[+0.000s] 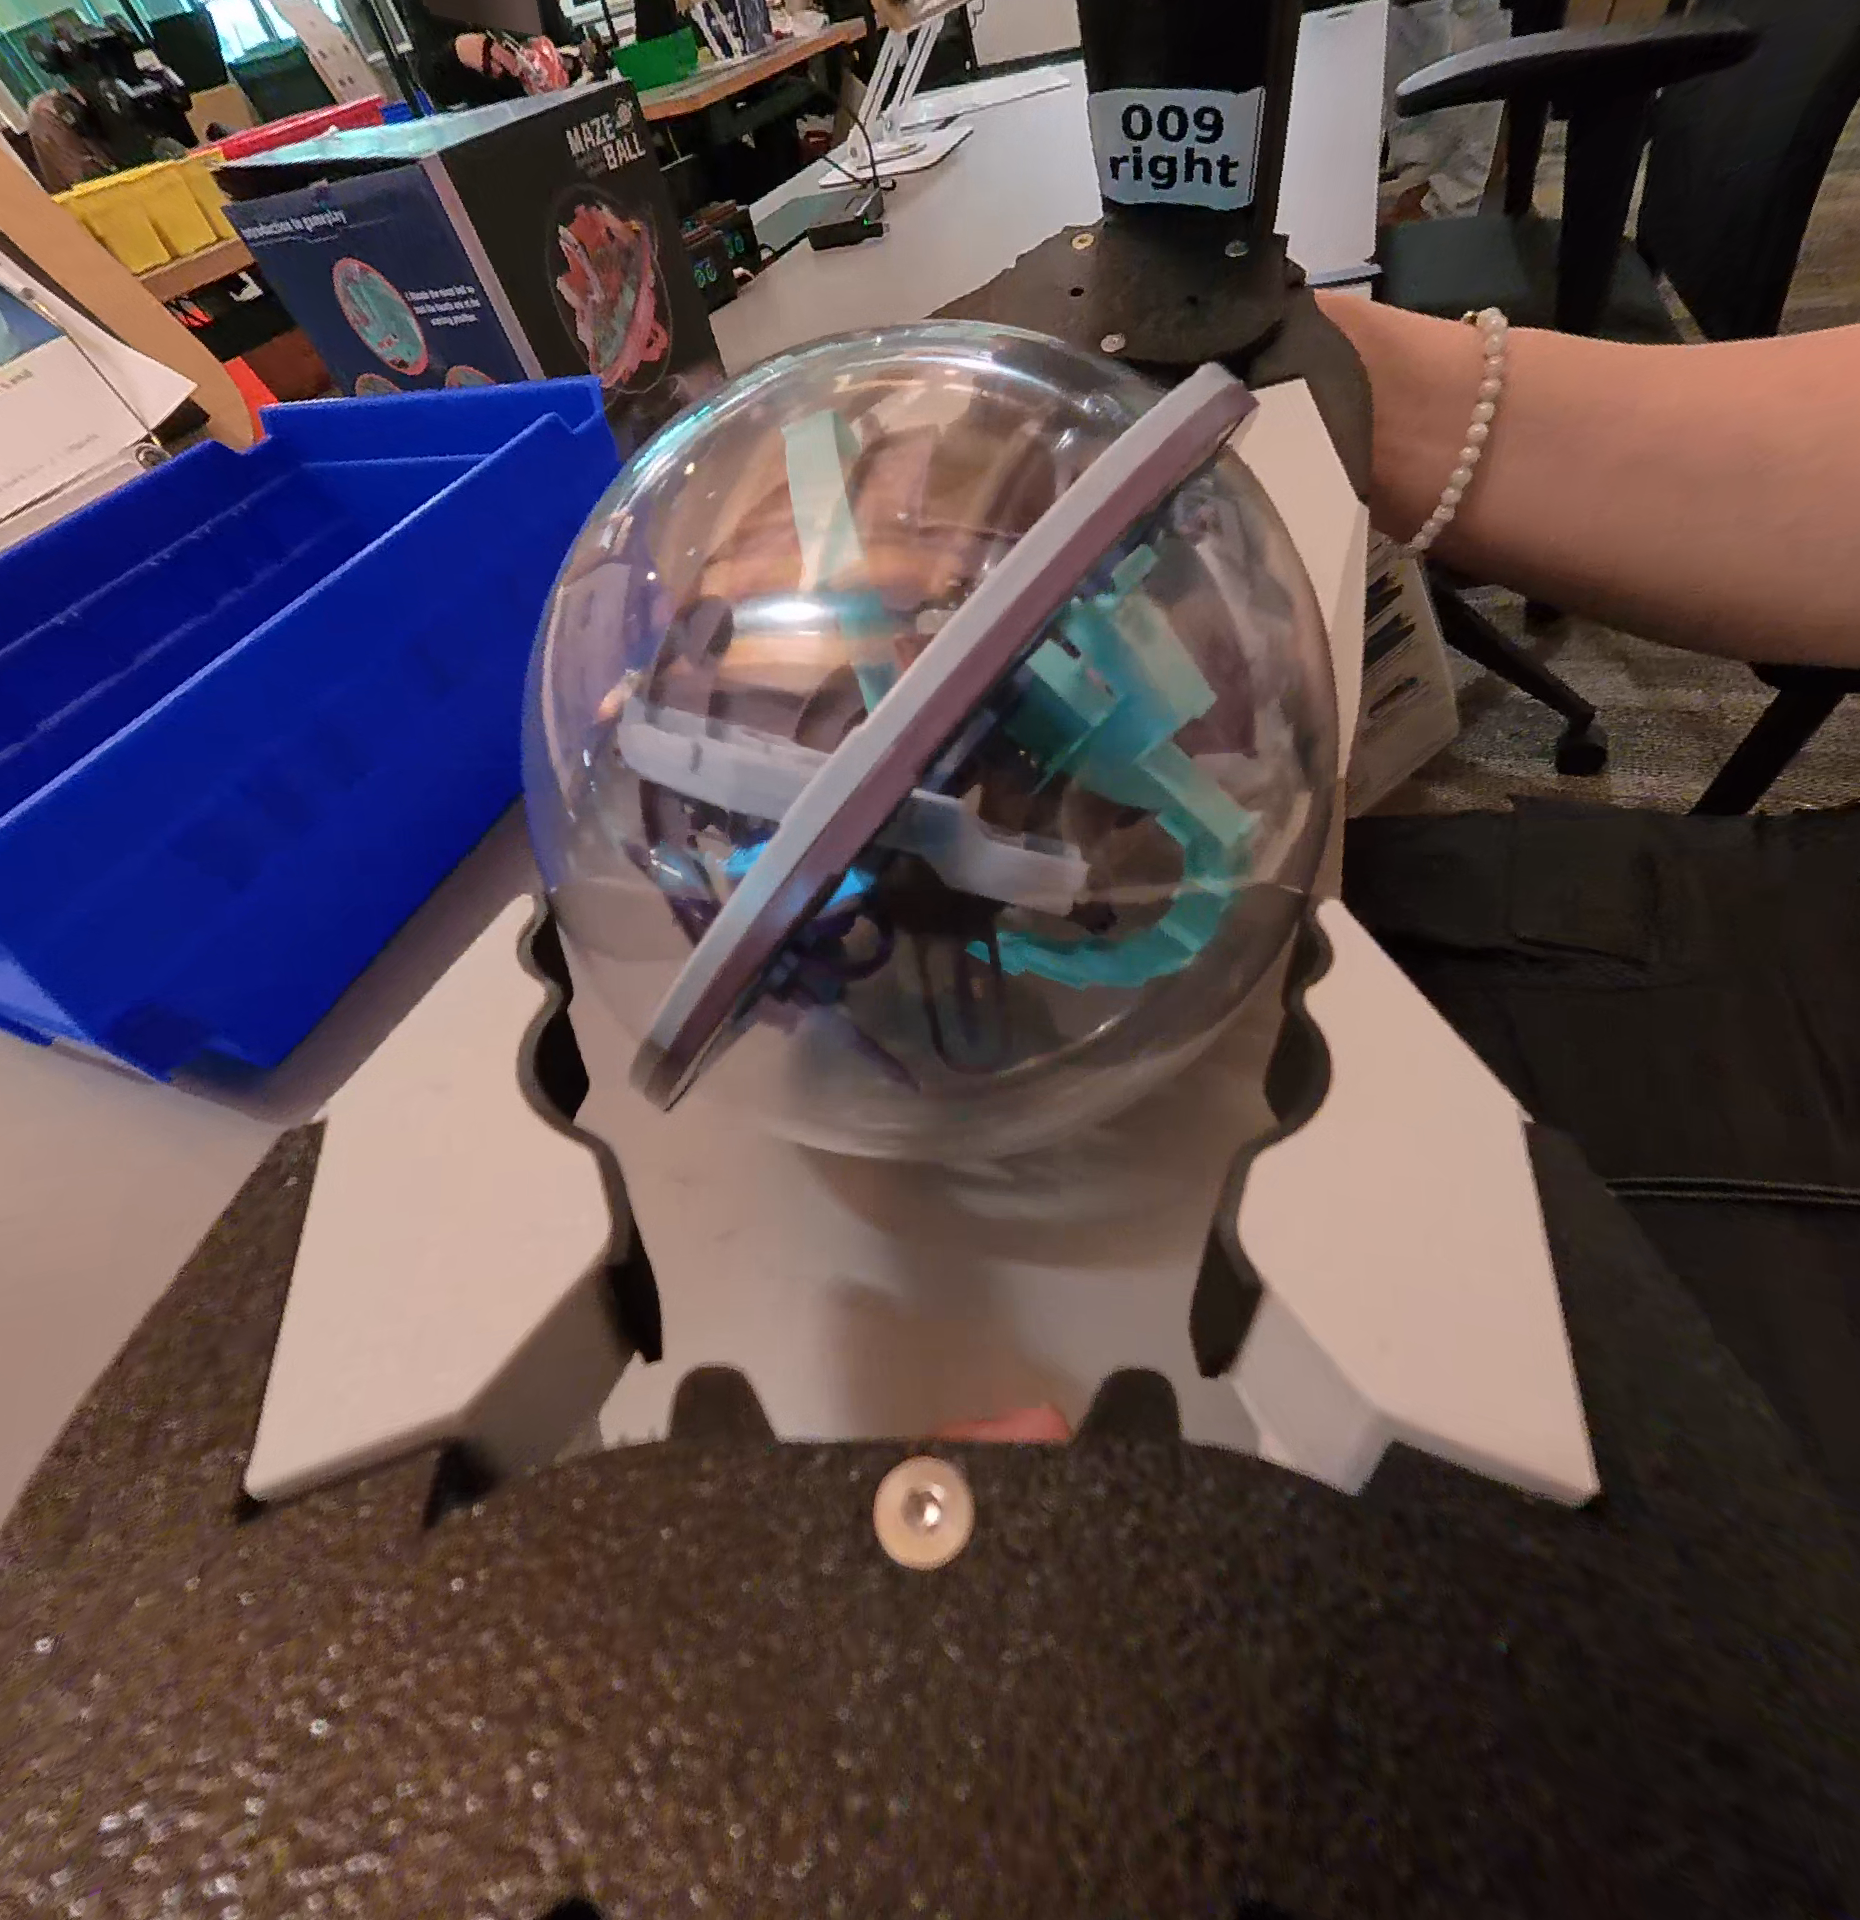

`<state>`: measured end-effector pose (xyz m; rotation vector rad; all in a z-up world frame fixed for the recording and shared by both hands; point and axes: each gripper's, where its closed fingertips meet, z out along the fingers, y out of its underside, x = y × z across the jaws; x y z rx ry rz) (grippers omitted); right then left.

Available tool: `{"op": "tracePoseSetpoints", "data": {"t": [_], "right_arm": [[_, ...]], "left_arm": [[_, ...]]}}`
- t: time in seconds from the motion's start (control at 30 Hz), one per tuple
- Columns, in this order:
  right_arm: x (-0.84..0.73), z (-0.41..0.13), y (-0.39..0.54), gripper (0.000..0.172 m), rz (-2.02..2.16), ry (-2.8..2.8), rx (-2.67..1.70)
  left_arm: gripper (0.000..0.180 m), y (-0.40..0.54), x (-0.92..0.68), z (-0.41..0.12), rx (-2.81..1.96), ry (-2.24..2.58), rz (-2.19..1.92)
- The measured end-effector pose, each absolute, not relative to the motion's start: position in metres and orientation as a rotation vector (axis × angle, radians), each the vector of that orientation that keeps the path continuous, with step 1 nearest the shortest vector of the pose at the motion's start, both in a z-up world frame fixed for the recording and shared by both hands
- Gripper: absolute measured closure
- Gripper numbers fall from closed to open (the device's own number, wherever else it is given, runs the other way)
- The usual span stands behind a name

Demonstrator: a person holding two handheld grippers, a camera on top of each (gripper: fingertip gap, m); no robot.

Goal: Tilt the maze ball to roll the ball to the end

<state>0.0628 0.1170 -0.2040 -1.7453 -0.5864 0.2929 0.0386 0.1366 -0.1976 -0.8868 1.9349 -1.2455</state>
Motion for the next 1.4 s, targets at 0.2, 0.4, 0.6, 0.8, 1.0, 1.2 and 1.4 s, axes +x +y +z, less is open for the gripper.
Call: {"op": "tracePoseSetpoints", "data": {"t": [0.2, 0.4, 0.6, 0.8, 1.0, 1.2, 1.4], "right_arm": [[0.062, -0.202, 0.119, 0.021, 0.306, -0.578, -1.729], [0.066, -0.206, 0.112, 0.022, 0.311, -0.591, -1.757], [0.077, -0.198, 0.106, 0.023, 0.175, -0.603, -1.826], [0.066, -0.176, 0.106, 0.025, 0.102, -0.608, -1.809], [0.074, -0.182, 0.100, 0.022, 0.079, -0.586, -1.842], [0.085, -0.187, 0.095, 0.022, 0.047, -0.561, -1.868], [0.092, -0.188, 0.096, 0.023, 0.032, -0.495, -1.880]], "left_arm": [[0.050, 0.139, 0.038, -0.199, -0.895, 1.940, -1.251], [0.052, 0.135, 0.039, -0.195, -0.879, 1.923, -1.262], [0.054, 0.133, 0.042, -0.192, -0.904, 1.909, -1.262], [0.061, 0.115, 0.048, -0.177, -0.881, 1.849, -1.285], [0.061, 0.112, 0.053, -0.176, -0.937, 1.799, -1.312], [0.039, 0.120, 0.067, -0.184, -1.113, 1.706, -1.327], [0.034, 0.120, 0.073, -0.199, -1.313, 1.690, -1.408]]}}
